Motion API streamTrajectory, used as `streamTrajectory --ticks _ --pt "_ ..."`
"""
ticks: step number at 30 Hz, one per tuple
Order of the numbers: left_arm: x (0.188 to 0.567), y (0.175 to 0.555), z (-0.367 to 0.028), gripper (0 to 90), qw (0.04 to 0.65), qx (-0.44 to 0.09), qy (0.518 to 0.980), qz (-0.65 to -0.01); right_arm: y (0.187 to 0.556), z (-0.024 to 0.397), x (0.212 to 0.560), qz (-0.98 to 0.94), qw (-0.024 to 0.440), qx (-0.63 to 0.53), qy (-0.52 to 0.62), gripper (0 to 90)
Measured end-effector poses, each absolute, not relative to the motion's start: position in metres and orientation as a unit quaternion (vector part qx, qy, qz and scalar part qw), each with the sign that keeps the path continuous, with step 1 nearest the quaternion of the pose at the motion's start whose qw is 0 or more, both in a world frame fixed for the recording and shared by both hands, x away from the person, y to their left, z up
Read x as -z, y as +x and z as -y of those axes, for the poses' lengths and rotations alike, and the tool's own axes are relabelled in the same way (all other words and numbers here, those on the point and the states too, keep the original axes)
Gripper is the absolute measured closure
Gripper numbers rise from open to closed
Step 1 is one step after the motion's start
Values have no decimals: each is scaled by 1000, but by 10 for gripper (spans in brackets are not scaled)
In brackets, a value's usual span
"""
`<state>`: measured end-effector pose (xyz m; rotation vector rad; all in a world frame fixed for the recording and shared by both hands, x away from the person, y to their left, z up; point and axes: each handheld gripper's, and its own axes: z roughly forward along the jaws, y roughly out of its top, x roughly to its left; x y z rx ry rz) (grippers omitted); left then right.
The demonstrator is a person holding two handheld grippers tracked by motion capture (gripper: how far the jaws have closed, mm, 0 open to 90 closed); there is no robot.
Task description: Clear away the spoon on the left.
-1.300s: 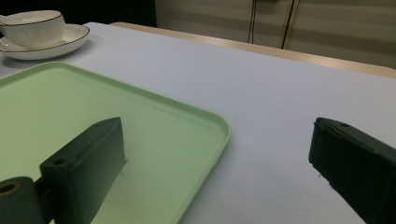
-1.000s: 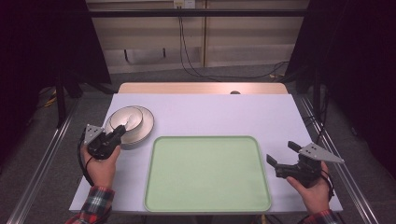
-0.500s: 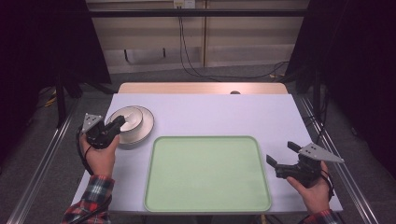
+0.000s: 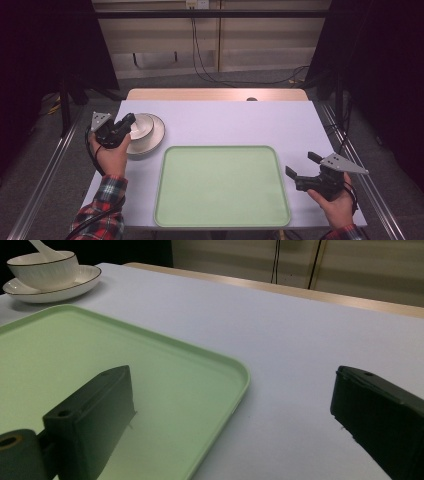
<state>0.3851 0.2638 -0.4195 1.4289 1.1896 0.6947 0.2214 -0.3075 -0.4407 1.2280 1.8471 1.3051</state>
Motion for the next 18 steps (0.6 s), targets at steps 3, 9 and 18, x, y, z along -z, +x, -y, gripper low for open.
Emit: streamTrajectory --ticks 3,9,18 --pt "421 390 -261 847 552 -300 597 -500 222 308 442 -690 279 -486 458 33" --pt "425 400 -256 843 560 -311 584 -499 223 309 443 -689 275 -487 461 33" --pt "426 411 -253 850 566 -305 577 -504 224 311 444 -688 277 -488 461 33"
